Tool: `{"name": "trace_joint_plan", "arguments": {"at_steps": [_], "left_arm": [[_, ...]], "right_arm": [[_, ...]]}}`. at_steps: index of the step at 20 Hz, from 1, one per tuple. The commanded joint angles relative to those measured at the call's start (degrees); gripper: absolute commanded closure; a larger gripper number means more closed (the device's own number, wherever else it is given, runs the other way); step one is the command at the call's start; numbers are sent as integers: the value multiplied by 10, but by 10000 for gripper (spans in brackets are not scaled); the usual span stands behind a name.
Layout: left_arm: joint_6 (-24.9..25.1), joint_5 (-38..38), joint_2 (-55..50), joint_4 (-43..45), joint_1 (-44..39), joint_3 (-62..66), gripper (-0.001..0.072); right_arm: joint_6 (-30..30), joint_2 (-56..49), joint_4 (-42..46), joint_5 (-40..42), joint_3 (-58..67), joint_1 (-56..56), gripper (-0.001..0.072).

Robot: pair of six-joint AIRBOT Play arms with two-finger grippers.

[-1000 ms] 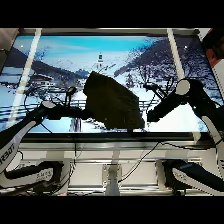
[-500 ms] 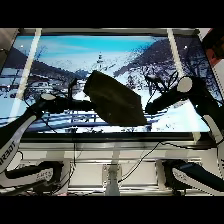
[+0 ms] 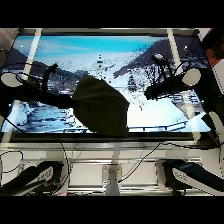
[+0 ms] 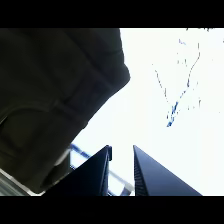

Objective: Fold the clothes and pants, and hang the long-sleeved shirts on hangers.

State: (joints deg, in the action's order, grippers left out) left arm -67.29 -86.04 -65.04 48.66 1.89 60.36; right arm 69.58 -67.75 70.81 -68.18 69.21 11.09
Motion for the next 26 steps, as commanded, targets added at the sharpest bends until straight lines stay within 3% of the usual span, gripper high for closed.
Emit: {"name": "trace_joint_plan", "arguments": {"at_steps": [1, 3, 6, 9, 10, 11, 14, 16, 20, 26], "left_arm": [[-30, -25, 5, 93, -2, -42, 688], [-21, 1, -5, 119, -3, -94, 688], [-17, 18, -12, 248, 1, -154, 689], [-3, 26, -12, 365, 22, -177, 689], [17, 30, -12, 383, 30, -177, 688], [35, 37, -12, 383, 37, -177, 688], [38, 58, -12, 379, 41, -177, 688], [38, 62, -12, 379, 41, -177, 688], [38, 76, -12, 375, 40, -177, 688], [38, 91, -12, 331, 40, -177, 688]], "right_arm": [[3, -8, 0, 46, 1, 0, 529], [9, -31, 0, 74, -13, 0, 529], [19, -90, -16, 89, -38, 0, 529], [17, -157, -88, 93, -49, 0, 527], [17, -179, -128, 101, -49, 0, 463], [19, -197, -169, 111, -49, 0, 326], [17, -248, -305, 115, -49, 0, 299], [10, -275, -392, 104, -49, 0, 226], [17, -324, -495, 50, -49, 4, 225], [67, -356, -544, 33, -49, 70, 223]]}}
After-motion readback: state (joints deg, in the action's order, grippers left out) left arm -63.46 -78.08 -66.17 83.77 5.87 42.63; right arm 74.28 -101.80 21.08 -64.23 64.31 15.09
